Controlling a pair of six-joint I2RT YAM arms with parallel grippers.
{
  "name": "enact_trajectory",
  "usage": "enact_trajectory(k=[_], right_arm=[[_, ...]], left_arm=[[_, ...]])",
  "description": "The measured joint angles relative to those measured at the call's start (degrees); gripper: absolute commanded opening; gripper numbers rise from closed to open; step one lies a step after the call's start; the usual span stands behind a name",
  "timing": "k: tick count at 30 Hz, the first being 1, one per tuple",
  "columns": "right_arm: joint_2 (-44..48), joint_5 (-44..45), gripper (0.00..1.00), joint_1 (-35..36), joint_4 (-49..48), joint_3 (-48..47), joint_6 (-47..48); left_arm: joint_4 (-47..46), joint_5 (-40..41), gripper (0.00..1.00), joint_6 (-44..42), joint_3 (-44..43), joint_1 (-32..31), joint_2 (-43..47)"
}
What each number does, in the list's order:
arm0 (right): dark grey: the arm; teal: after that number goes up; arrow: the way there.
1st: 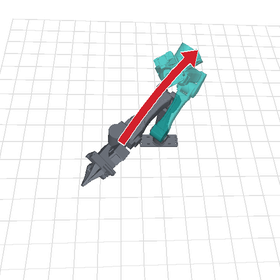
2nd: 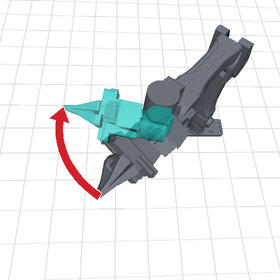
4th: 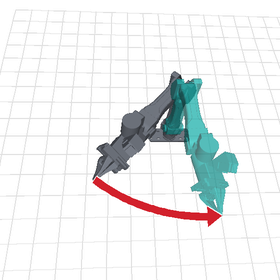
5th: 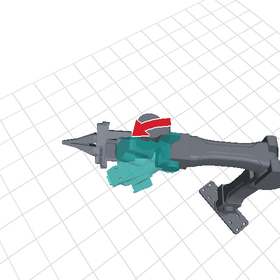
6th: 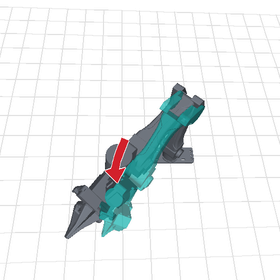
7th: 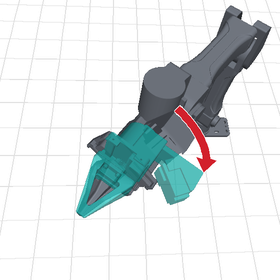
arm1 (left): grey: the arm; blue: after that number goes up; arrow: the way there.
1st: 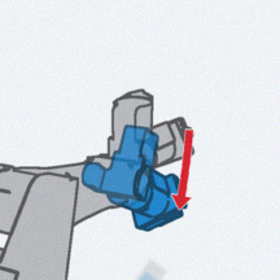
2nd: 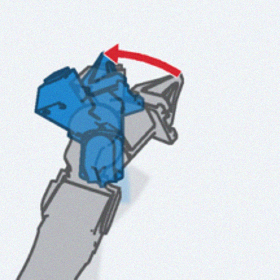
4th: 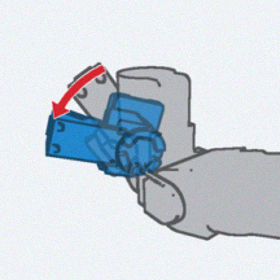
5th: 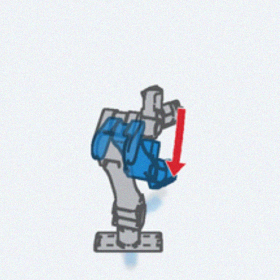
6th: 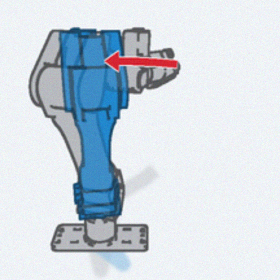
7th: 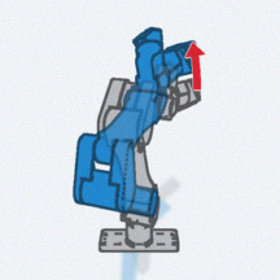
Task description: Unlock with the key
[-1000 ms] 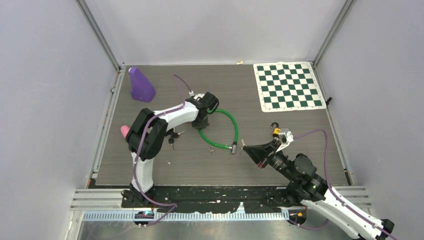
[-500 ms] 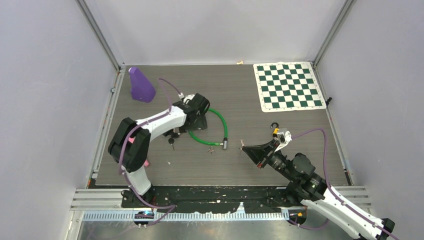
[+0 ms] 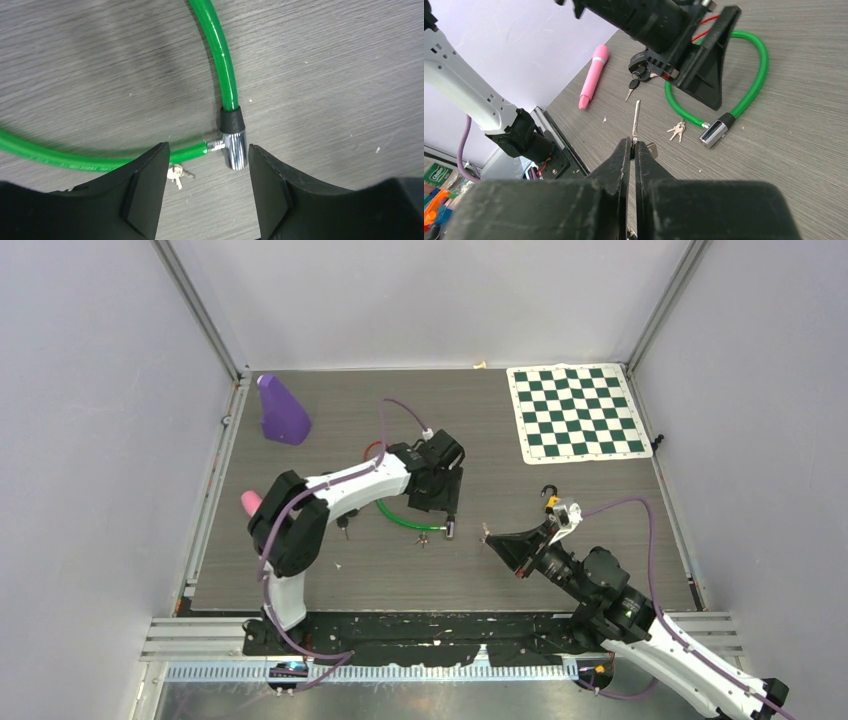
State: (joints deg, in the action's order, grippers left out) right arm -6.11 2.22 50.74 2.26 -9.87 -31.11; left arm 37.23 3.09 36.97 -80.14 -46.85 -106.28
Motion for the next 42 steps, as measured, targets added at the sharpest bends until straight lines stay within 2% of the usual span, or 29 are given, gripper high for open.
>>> enact_trajectory(k=[4, 11, 14, 19, 26, 32, 36, 42], right_arm=[[0.9, 0.3, 0.05, 0.0, 1.3, 0.0, -0.7], [1.4, 0.7, 0.06, 0.0, 3.1, 0.0, -1.4], [1.4, 0.9, 0.05, 0.0, 3.5, 0.0, -1.7], [1.2, 1.2, 0.06, 0.0, 3.5, 0.0, -2.1], [-3.9, 1.1, 0.05, 0.0, 3.5, -0.3, -2.6], [-12.3, 0.2, 0.05, 0.0, 2.5, -0.9, -4.2], [-17.9, -1.8, 0.05, -0.5, -1.5, -0.8, -6.5], [-24.7, -7.8, 0.05, -4.2, -12.5, 0.9, -10.4]], left_arm=[[1.1, -2.3, 0.56, -1.2, -3.4, -0.5, -6.0], [3.1, -3.8, 0.39, -2.5, -9.1, -1.8, -12.3], [4.3, -4.5, 0.28, -1.4, -9.5, -2.5, -13.7], [5.1, -5.9, 0.01, 0.7, -9.6, -2.8, -14.0], [4.8, -6.9, 0.0, 5.5, -8.7, -1.8, -12.8], [0.9, -11.3, 0.0, 14.0, -3.3, 1.8, -3.7], [-3.3, -13.9, 0.0, 18.7, -0.1, 4.6, 2.4], [-7.3, -15.8, 0.0, 21.7, 2.6, 4.9, 5.0]])
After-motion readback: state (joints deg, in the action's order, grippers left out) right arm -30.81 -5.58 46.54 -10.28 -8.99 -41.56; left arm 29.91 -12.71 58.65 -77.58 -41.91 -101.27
